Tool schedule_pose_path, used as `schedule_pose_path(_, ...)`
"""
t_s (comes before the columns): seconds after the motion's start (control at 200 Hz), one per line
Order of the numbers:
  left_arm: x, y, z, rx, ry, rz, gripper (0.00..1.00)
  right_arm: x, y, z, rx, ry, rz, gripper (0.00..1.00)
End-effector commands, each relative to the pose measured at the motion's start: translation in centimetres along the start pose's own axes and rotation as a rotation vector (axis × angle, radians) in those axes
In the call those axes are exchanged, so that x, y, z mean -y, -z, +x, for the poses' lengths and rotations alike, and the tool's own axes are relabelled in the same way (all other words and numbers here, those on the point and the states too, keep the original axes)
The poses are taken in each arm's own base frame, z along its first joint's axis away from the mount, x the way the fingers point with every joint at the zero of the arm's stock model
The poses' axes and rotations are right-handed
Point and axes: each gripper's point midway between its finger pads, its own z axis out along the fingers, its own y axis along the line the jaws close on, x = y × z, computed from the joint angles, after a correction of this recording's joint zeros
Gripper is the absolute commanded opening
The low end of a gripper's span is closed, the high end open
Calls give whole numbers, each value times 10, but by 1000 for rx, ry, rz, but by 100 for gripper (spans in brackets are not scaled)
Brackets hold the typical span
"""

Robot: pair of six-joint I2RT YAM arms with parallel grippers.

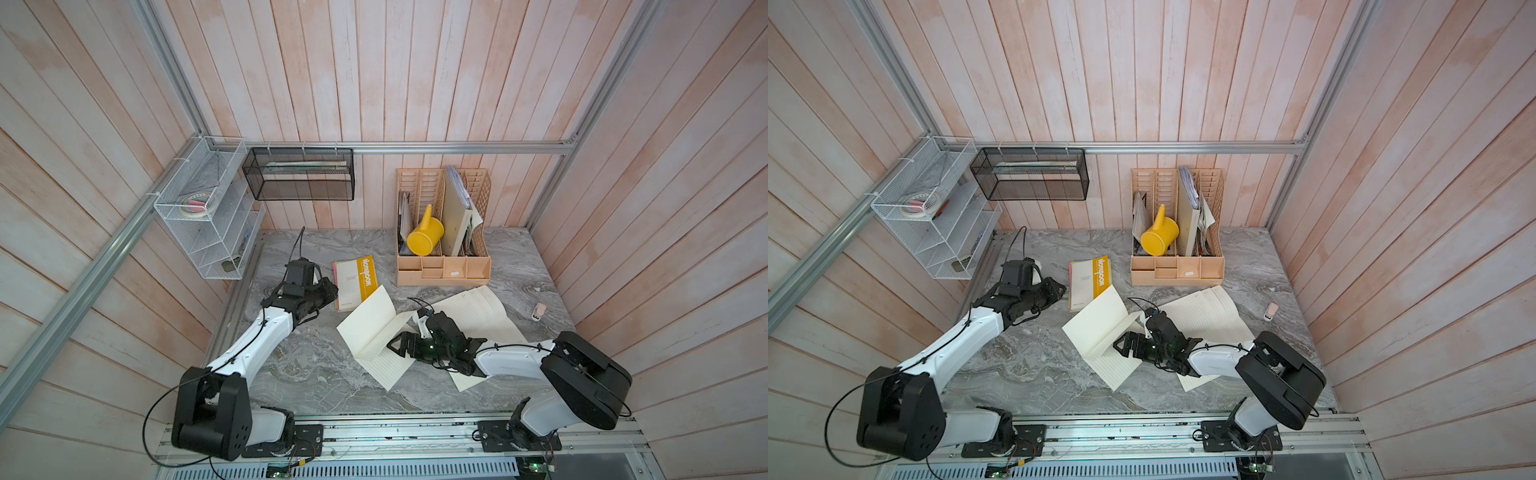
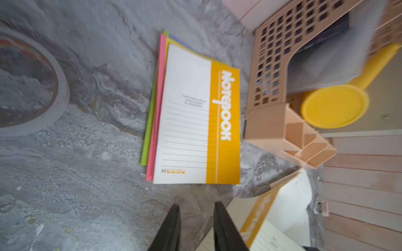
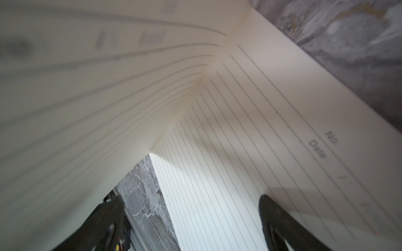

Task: Close the notebook
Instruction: Close the notebook at the center of the board.

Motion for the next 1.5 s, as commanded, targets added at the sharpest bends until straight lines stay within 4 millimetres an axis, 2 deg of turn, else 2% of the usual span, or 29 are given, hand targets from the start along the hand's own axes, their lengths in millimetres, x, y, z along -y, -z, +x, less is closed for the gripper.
schedule_pose_path(0.0,16,-13,26,-177,-37,108,29,16,1,12,-40,-14,56,98)
schedule_pose_path(0.165,24,-29,59,-323,6,247,29,15,-2,12,-46,-15,51,98)
schedule_pose_path(0.405,41,-26,88,-425,10,382,30,9,-3,9,-44,1,39,98)
schedule_pose_path(0.655,68,-23,123,-506,-25,484,31,-4,3,0,-21,32,31,98)
schedule_pose_path(0.885,59,-32,148,-546,-25,473,31,-21,17,-14,3,89,46,98)
schedule_pose_path(1.05,50,-40,161,-574,-8,459,31,-39,37,-29,51,135,71,98)
schedule_pose_path(1.225,51,-46,175,-600,-19,445,31,-54,57,-42,99,167,79,98)
schedule_pose_path(1.495,44,-61,195,-631,-27,387,31,-69,57,-44,103,168,19,98)
